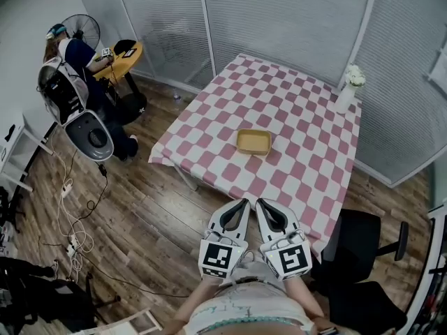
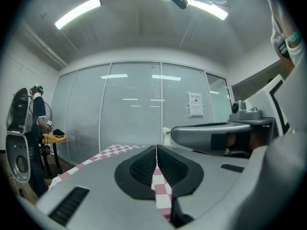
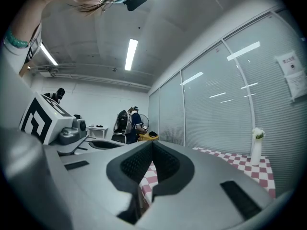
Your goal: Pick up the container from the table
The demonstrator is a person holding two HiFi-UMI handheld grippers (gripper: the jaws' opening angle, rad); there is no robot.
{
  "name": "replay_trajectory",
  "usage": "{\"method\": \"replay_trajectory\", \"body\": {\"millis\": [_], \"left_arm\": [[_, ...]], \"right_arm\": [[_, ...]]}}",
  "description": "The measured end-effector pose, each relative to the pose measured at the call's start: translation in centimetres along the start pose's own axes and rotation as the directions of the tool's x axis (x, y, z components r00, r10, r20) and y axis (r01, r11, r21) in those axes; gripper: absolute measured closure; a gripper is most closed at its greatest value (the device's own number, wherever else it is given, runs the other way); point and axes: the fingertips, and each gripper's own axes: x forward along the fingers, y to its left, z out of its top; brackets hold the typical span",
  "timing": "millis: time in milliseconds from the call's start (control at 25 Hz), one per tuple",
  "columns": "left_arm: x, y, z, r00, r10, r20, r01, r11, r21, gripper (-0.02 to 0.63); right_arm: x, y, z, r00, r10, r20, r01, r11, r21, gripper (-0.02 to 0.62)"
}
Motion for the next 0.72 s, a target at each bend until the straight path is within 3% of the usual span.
{"method": "replay_trajectory", "body": {"millis": [320,720], "left_arm": [[2.6,1.6,0.8,1.0,-0.011,-0.006,0.011,1.0,0.018,0.589],[8.7,6.7,1.5,0.988,-0.151,-0.015,0.152,0.988,0.032,0.589]], "right_arm": [[2.6,-2.1,0.1,1.0,-0.016,0.009,0.016,0.999,0.036,0.603],[9.3,-5.9,-0.6,0.986,-0.166,0.0,0.166,0.984,0.063,0.603]]}}
